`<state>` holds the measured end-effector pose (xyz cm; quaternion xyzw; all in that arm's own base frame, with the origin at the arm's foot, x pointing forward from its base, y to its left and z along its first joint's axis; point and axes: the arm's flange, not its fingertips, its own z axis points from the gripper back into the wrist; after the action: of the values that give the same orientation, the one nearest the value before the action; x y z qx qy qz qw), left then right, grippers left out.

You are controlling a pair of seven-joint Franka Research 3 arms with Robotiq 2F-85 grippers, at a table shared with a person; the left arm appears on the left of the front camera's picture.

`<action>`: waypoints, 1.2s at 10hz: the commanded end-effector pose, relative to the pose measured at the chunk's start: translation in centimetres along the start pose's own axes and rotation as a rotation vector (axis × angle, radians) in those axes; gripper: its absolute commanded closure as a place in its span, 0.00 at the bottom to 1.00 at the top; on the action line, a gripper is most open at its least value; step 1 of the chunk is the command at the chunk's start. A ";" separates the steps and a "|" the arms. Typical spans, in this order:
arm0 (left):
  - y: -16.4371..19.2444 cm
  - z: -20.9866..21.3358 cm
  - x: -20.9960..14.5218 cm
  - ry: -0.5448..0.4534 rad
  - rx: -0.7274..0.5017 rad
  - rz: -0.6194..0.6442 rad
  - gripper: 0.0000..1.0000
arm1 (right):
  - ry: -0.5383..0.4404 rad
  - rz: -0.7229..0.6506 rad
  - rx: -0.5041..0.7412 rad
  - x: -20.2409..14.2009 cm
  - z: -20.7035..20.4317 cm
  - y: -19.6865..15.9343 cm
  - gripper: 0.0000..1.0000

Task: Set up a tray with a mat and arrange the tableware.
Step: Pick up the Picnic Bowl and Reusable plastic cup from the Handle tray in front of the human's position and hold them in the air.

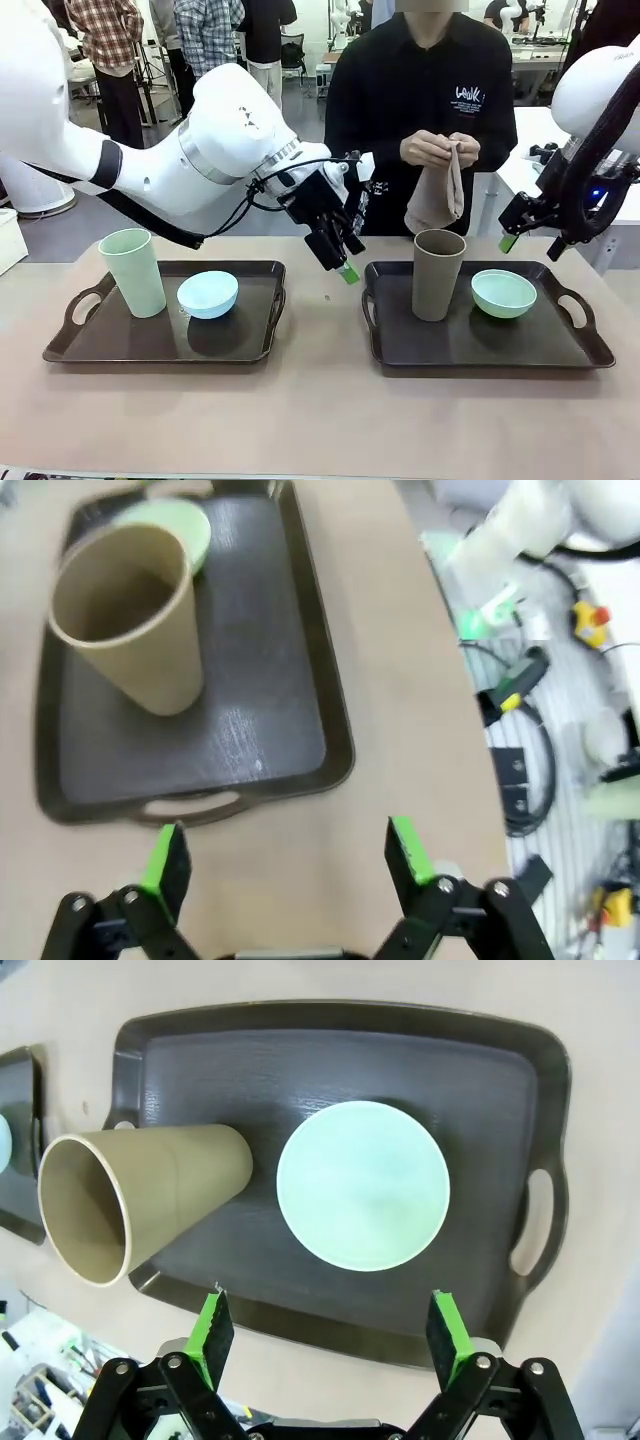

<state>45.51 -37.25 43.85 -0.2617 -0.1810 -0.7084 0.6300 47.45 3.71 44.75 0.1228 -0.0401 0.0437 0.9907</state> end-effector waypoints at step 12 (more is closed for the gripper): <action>4.6 -5.7 -0.3 -0.281 0.139 0.020 0.00 | -0.003 -0.005 -0.058 2.3 -3.4 -2.4 0.00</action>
<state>49.55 -41.57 37.50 -0.3273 -0.2968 -0.6564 0.6115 50.28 2.29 41.03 0.0939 -0.0453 0.0383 0.9938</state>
